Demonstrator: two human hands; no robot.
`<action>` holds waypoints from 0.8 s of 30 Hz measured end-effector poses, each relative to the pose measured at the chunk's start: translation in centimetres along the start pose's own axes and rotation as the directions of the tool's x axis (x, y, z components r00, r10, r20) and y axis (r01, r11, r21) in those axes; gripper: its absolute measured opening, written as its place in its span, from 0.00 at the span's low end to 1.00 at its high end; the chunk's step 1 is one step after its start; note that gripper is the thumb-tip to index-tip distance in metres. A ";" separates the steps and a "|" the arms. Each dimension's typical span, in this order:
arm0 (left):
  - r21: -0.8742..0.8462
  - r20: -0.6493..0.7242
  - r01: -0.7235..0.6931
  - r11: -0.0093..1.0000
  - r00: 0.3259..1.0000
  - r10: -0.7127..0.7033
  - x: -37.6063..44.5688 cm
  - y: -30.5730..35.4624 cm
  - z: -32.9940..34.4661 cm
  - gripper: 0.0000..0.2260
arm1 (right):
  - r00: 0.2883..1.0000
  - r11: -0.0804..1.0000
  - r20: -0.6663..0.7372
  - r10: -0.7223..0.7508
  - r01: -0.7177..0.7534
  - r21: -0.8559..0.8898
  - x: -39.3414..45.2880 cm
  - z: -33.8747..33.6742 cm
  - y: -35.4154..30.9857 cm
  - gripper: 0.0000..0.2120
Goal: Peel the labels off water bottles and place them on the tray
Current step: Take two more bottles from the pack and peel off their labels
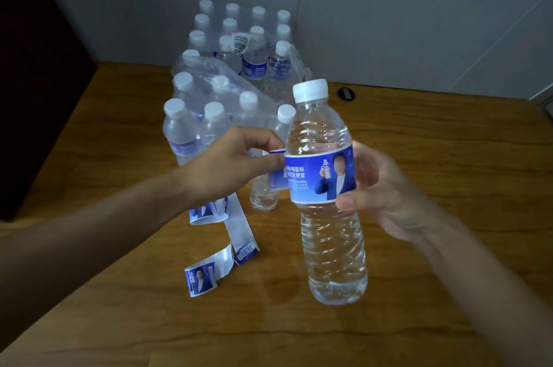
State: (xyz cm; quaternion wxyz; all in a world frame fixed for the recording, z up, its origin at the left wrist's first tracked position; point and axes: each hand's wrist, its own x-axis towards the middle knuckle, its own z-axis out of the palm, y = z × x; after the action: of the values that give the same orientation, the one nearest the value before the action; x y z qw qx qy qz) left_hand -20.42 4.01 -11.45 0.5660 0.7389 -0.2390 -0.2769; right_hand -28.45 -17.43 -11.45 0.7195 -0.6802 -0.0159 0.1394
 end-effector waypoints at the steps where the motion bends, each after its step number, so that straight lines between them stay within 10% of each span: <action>1: -0.008 -0.012 0.013 1.000 1.000 -0.013 0.0 -0.1 0.0 0.08 | 1.000 1.000 -0.014 -0.004 0.004 0.004 0.0 -0.1 0.0 0.27; 10: 0.000 -0.026 0.053 0.999 0.998 -0.053 -0.1 -0.9 -1.1 0.08 | 0.931 0.952 -0.365 0.006 -0.118 -0.284 0.2 0.0 0.1 0.35; 24: 0.103 0.136 0.027 0.994 0.990 -0.041 0.9 0.4 0.6 0.17 | 0.941 0.928 -0.338 -0.018 -0.110 -0.357 0.2 1.2 0.6 0.33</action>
State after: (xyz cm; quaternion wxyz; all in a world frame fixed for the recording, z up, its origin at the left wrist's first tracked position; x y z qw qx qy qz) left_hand -20.18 2.89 -11.34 0.5052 0.7497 -0.2787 -0.3242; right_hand -28.63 -16.18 -12.00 0.5667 -0.8175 0.0968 0.0332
